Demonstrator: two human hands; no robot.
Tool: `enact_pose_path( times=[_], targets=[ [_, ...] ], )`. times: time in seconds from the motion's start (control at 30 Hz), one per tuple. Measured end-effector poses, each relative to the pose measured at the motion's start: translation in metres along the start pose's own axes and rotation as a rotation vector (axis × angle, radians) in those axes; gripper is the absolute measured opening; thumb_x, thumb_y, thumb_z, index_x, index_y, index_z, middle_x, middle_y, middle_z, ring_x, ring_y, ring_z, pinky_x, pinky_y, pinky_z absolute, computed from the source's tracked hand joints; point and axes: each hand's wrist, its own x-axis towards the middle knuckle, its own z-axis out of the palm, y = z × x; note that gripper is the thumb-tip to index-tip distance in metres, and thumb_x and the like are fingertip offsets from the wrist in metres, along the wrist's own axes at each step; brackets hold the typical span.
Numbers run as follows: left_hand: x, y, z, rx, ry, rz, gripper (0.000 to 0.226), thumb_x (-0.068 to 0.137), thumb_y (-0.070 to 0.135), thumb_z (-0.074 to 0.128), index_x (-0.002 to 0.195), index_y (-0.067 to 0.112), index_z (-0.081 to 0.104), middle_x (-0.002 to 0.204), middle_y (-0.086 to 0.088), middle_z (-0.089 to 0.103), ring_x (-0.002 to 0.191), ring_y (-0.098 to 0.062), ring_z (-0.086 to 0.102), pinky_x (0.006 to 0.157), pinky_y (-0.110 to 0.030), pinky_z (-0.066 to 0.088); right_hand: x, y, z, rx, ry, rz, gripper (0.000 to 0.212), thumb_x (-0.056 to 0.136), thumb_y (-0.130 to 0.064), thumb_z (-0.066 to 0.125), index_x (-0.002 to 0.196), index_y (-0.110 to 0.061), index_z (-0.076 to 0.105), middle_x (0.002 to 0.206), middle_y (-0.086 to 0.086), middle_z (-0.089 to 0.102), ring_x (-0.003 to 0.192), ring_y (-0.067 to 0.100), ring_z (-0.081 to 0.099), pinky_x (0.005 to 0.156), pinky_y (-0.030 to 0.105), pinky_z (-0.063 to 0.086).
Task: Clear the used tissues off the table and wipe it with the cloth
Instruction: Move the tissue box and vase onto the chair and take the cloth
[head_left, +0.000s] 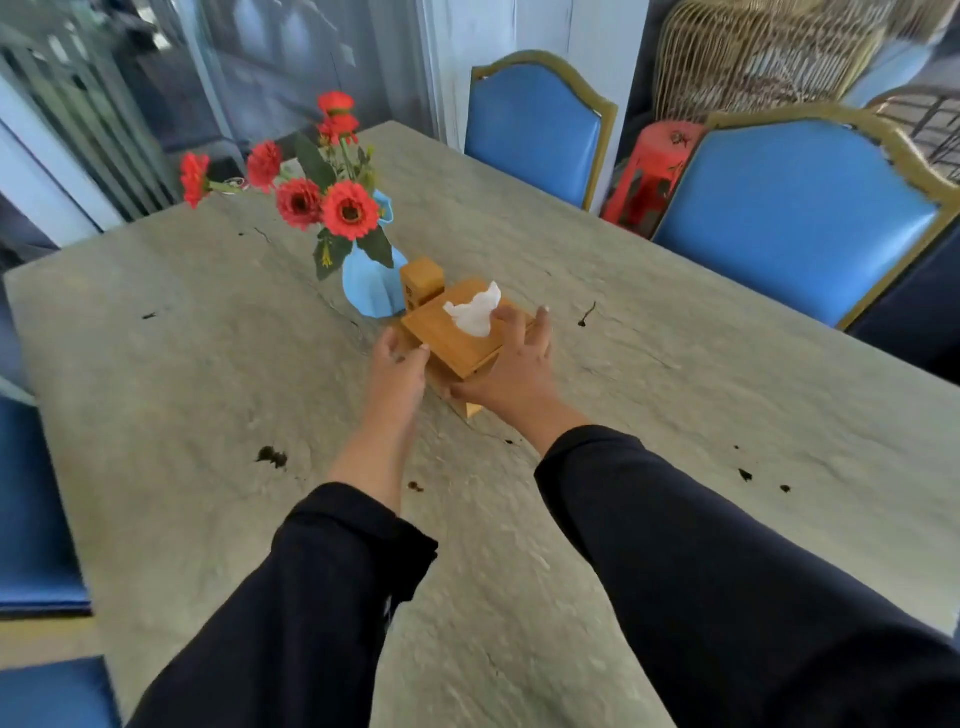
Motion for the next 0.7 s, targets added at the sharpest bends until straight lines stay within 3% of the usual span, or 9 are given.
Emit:
enact_pose_path(
  times=[0.07, 0.13, 0.2, 0.3, 0.5, 0.6, 0.7],
  targets=[
    [0.012, -0.002, 0.0, 0.016, -0.056, -0.002, 0.055, 0.089, 0.036, 0.054, 0.141, 0.032, 0.034, 0.139, 0.008, 0.046, 0.126, -0.017, 0.045, 0.108, -0.047, 0.036, 0.005, 0.001, 0.005, -0.023, 0.03, -0.016, 0.1, 0.057, -0.046, 0.084, 0.136, -0.026, 0.026, 0.153, 0.015, -0.004, 0.144, 0.037, -0.001, 0.115, 0.047, 0.022],
    [0.017, -0.003, 0.0, 0.047, -0.117, -0.029, 0.064, 0.08, 0.048, 0.058, 0.14, 0.04, 0.034, 0.14, 0.009, 0.047, 0.127, -0.018, 0.046, 0.108, -0.05, 0.036, 0.008, 0.002, 0.009, -0.042, 0.09, -0.037, 0.094, 0.055, -0.046, 0.083, 0.129, -0.023, 0.029, 0.142, 0.01, 0.011, 0.136, 0.035, 0.017, 0.108, 0.044, 0.033],
    [0.019, -0.004, 0.0, -0.001, -0.136, -0.047, 0.066, 0.08, 0.045, 0.061, 0.14, 0.038, 0.034, 0.139, 0.008, 0.047, 0.125, -0.016, 0.047, 0.109, -0.047, 0.035, 0.007, 0.003, 0.01, -0.02, 0.128, -0.056, 0.092, 0.054, -0.045, 0.082, 0.127, -0.022, 0.032, 0.135, 0.007, 0.018, 0.127, 0.031, 0.026, 0.104, 0.043, 0.036],
    [0.012, -0.002, 0.005, -0.066, -0.134, -0.044, 0.055, 0.09, 0.029, 0.06, 0.14, 0.028, 0.037, 0.136, 0.004, 0.049, 0.123, -0.016, 0.047, 0.109, -0.042, 0.035, 0.003, 0.008, 0.002, 0.033, 0.151, -0.077, 0.09, 0.053, -0.039, 0.083, 0.126, -0.021, 0.034, 0.136, 0.007, 0.019, 0.127, 0.03, 0.027, 0.105, 0.045, 0.036],
    [-0.03, 0.009, 0.034, -0.095, -0.15, 0.008, 0.076, 0.076, 0.041, 0.072, 0.141, 0.029, 0.035, 0.136, 0.007, 0.048, 0.121, -0.015, 0.05, 0.106, -0.042, 0.039, -0.027, 0.03, -0.046, 0.085, 0.23, -0.121, 0.092, 0.049, -0.039, 0.085, 0.126, -0.024, 0.036, 0.143, 0.005, 0.017, 0.133, 0.028, 0.026, 0.105, 0.045, 0.038],
    [-0.065, 0.016, 0.064, -0.117, -0.16, 0.067, 0.065, 0.085, 0.025, 0.068, 0.14, 0.024, 0.034, 0.128, 0.009, 0.046, 0.116, -0.013, 0.049, 0.097, -0.033, 0.042, -0.053, 0.049, -0.083, 0.091, 0.29, -0.135, 0.093, 0.047, -0.038, 0.086, 0.125, -0.022, 0.038, 0.14, 0.005, 0.021, 0.129, 0.024, 0.03, 0.104, 0.043, 0.039],
    [-0.109, 0.02, 0.1, -0.11, -0.187, 0.086, 0.059, 0.085, 0.025, 0.069, 0.135, 0.026, 0.038, 0.122, 0.013, 0.047, 0.109, -0.009, 0.051, 0.085, -0.027, 0.044, -0.086, 0.076, -0.125, 0.088, 0.329, -0.135, 0.092, 0.049, -0.037, 0.087, 0.126, -0.022, 0.038, 0.14, 0.004, 0.02, 0.128, 0.021, 0.031, 0.104, 0.035, 0.039]
  ],
)
